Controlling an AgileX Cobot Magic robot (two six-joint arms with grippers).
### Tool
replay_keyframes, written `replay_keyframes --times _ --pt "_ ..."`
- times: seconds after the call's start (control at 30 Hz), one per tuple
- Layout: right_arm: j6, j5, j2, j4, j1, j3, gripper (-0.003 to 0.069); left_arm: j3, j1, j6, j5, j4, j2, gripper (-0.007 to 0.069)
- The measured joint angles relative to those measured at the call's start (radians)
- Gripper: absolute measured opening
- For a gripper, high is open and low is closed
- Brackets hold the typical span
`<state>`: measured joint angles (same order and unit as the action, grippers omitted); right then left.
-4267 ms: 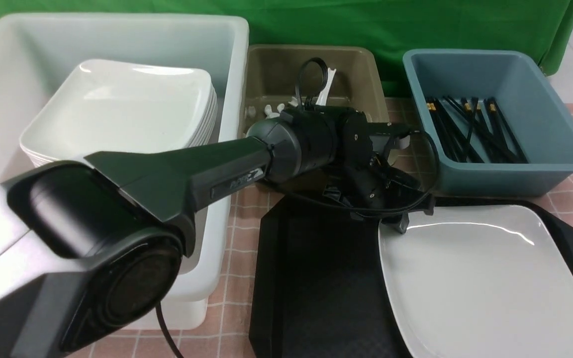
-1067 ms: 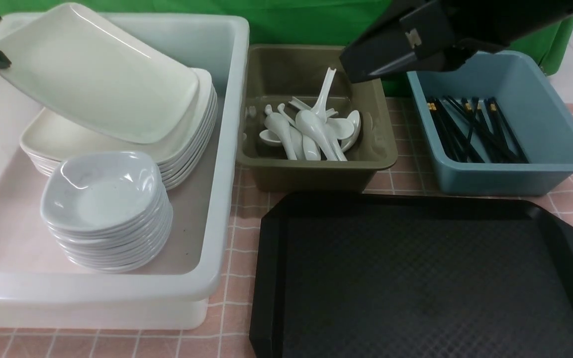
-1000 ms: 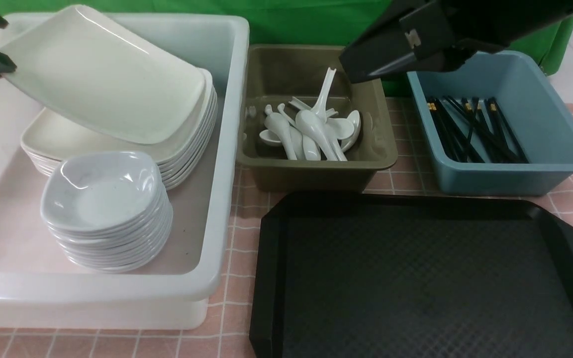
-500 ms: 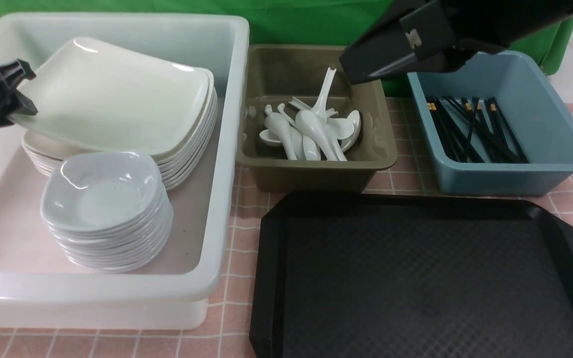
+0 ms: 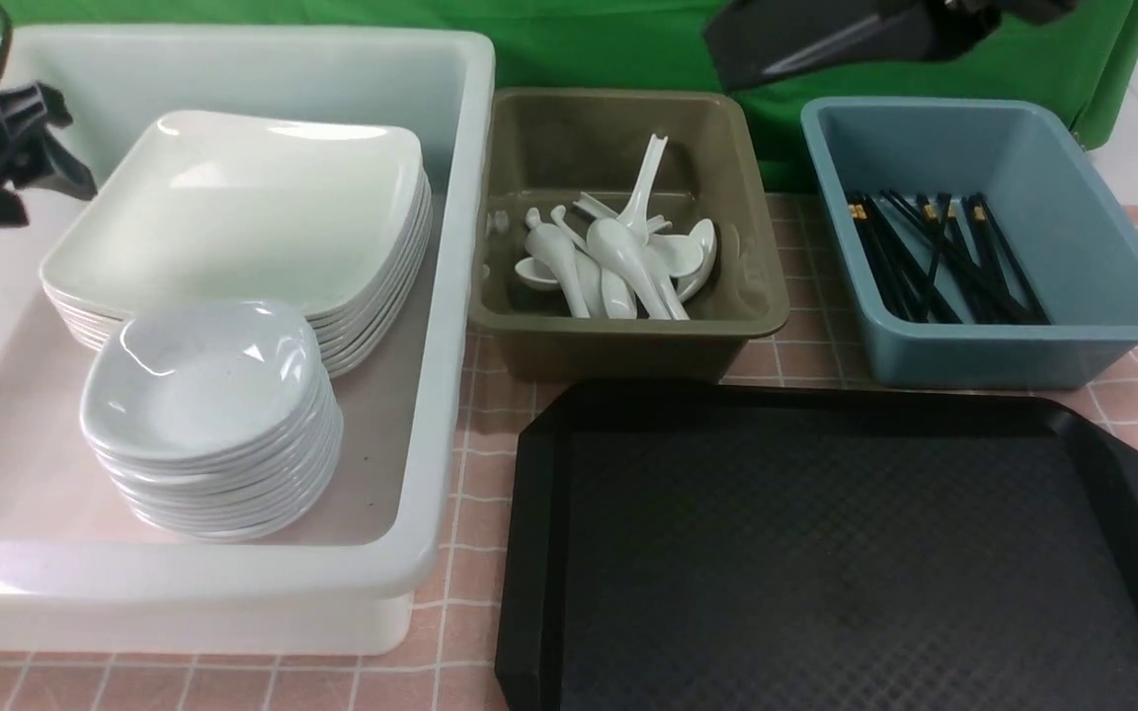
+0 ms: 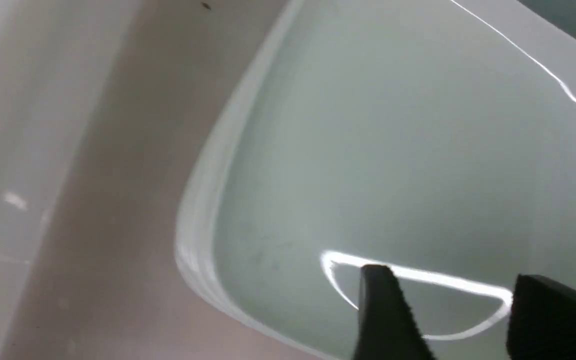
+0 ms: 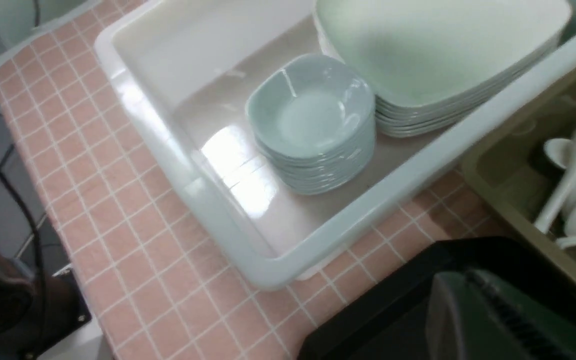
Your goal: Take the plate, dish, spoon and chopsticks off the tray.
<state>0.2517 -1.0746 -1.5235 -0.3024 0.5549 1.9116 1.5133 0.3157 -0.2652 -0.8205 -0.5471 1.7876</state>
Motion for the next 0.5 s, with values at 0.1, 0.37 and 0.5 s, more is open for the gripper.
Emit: replay_keyframes --times 0.1,0.37,0.5 --pt "-0.098 0.004 0.039 0.137 0.0 0.031 0.003 0.076 -0.051 -0.053 -0.13 0.001 -0.052 0.0095" --pt "-0.3 -0.04 0.264 0.512 0.0 0.038 0.003 0.104 -0.287 -0.131 -0.178 0.003 -0.377 -0.0008" --pt "-0.384 -0.021 0.425 0.664 0.0 -0.061 0.003 0.071 -0.381 -0.144 -0.181 0.016 -0.548 -0.0011"
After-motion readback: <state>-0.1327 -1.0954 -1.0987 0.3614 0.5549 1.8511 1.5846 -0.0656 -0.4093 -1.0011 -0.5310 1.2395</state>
